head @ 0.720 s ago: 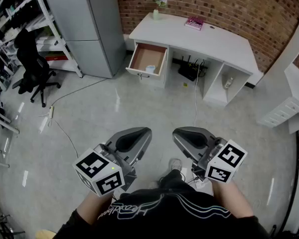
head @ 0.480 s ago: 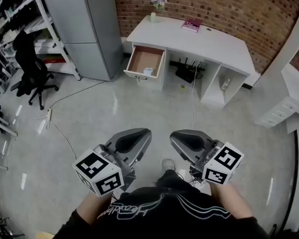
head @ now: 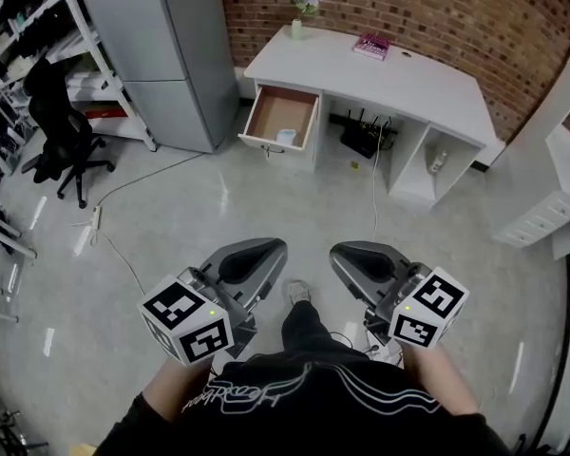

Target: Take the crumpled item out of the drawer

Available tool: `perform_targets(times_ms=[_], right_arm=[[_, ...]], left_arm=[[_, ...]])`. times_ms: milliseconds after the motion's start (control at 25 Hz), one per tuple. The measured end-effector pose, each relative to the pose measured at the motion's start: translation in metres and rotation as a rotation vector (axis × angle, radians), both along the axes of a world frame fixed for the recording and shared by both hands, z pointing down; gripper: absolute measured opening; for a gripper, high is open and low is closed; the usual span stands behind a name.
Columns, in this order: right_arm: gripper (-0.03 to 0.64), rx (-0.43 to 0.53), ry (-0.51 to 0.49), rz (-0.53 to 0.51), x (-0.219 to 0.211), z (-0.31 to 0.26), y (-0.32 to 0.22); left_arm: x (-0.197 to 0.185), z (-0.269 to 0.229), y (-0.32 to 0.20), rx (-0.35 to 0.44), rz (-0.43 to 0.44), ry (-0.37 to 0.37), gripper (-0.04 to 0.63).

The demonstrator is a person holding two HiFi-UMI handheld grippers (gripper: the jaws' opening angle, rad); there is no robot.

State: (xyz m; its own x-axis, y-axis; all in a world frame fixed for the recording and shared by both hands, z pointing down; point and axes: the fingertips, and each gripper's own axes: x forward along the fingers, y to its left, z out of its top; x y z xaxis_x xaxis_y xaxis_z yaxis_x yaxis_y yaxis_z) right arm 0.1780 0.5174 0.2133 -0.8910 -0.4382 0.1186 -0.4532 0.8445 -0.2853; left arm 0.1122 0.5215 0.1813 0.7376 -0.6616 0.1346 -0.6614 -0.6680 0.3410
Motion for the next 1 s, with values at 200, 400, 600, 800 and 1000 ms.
perform_targets(times_ms=[200,400,600,800,1000], right_arm=[[0.054,0.002,-0.01,-0.011,-0.005,0.005,-0.06],[0.054,-0.008,0.0,-0.036,-0.015,0.013,-0.139],[0.054,-0.035,0.007,-0.047,-0.02,0.026,-0.227],[0.055,-0.084,0.031,-0.066,-0.025,0.043,-0.31],[0.055,-0.084,0.061,-0.096,-0.034,0.05,-0.369]], left_arm=[[-0.005,0.01,-0.056,-0.018,-0.011,-0.014,0.028],[-0.012,0.019,-0.135,-0.051,-0.03,-0.014,0.028],[-0.013,0.037,-0.225,-0.099,-0.024,-0.025,0.027],[-0.012,0.052,-0.316,-0.121,-0.03,-0.042,0.027],[-0.015,0.057,-0.378,-0.12,-0.041,-0.058,0.027]])
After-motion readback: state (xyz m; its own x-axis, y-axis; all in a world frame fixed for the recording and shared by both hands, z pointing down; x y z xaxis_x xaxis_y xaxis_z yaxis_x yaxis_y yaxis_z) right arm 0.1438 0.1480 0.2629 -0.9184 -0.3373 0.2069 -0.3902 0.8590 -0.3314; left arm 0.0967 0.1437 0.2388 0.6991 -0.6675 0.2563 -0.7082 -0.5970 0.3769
